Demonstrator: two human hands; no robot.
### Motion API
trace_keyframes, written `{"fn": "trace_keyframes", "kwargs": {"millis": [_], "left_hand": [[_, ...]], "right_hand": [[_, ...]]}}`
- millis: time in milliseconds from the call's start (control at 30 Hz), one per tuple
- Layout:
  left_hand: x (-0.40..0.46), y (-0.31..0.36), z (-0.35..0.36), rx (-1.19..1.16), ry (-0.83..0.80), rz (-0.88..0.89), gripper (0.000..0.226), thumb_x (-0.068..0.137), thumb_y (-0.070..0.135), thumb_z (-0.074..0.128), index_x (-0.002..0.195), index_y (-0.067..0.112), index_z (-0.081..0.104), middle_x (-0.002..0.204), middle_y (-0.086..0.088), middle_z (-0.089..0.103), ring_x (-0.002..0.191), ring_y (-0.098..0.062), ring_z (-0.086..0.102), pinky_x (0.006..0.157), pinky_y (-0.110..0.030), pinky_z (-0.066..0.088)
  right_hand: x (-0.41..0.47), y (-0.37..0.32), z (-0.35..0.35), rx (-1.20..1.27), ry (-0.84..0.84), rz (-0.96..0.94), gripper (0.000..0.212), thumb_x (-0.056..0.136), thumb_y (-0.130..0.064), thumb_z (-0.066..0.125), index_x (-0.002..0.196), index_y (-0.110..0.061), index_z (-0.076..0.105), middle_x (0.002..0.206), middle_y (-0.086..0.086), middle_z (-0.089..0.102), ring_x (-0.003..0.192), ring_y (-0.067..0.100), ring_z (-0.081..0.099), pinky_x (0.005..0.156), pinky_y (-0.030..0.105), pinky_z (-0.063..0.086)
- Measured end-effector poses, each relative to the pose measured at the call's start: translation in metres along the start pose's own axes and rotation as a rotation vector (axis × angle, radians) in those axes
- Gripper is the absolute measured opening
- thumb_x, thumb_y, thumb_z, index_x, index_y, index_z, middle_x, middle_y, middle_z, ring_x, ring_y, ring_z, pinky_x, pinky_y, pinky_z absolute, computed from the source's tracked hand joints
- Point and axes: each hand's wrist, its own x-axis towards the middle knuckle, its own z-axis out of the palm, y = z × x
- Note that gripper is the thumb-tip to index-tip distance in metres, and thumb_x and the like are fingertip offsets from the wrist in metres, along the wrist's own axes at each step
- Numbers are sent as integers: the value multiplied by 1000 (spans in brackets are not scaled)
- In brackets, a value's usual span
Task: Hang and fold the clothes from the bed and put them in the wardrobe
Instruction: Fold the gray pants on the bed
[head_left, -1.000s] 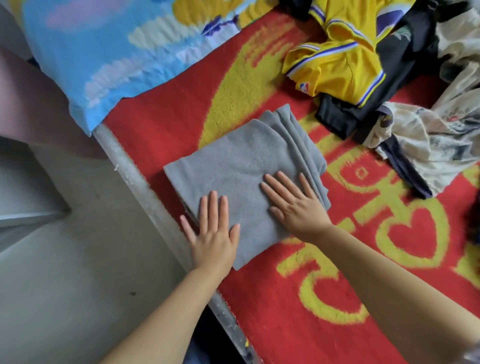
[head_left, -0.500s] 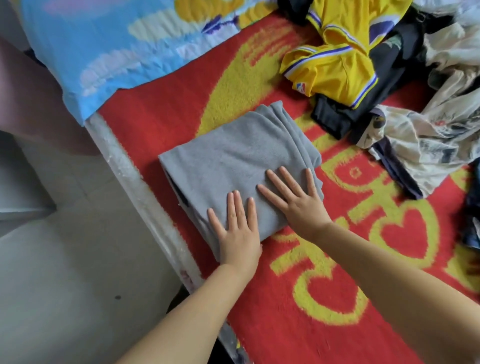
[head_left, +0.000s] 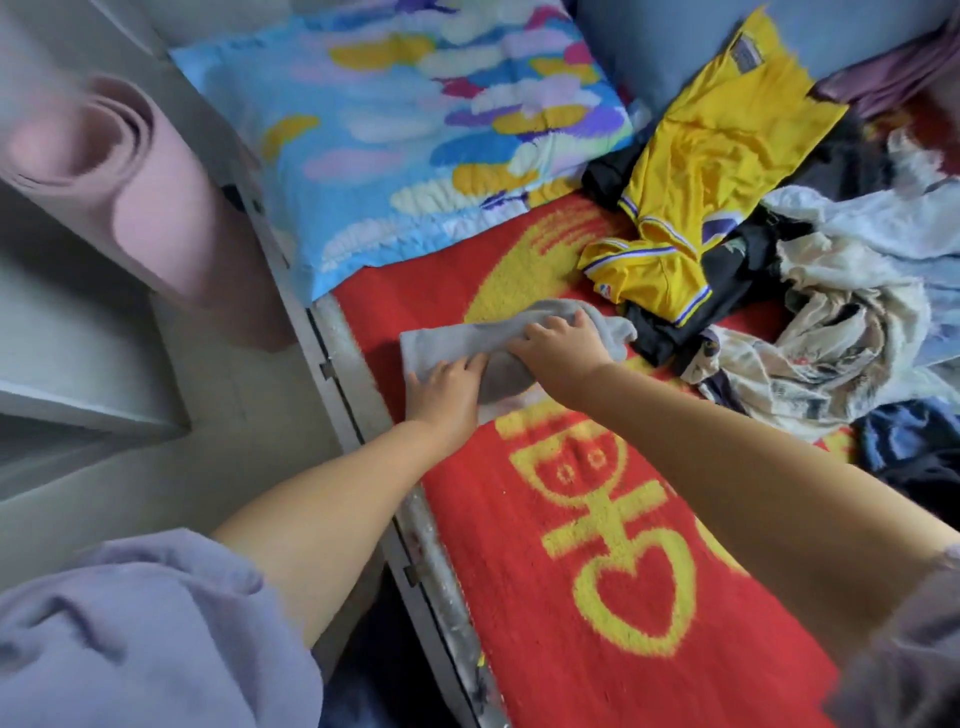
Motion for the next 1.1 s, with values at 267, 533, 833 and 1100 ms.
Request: {"fn": "trace_keyframes", "kwargs": {"millis": [267,533,833,1100], "left_hand": [[-91,-78,-139,92,196,-28,45,79,17,54,124,20,50,121,-7,60,114,-31,55,92,-44,43],[-237,-216,-197,249,242,-271,42,88,16,52,130,20,46,133,-1,51,124,-27,46,95,-45,38],[-407,-393,-224,356,182,-425,48,84,8,50,130,21,45,124,0,57,115,-23,54,88,-38,45],[-475,-496,-249,240,127,-524,41,87,10,46,127,21,47,124,2,57,113,-23,56,88,-37,48]], "right_hand": [[-15,-98,-139,-75,146,-156,36,98,-16,39,129,-27,53,133,4,50,124,30,45,104,42,32],[-27,-284,-218,-157,190,-448,40,92,-9,49,130,-23,49,130,8,50,125,29,46,107,41,33],[-28,-523,-262,-142,118,-660,41,92,-8,43,129,-25,49,122,6,54,117,31,52,91,40,41],[-3,-654,-295,-165,39,-746,39,90,-5,45,123,-25,53,122,6,56,113,31,56,76,38,40]]}}
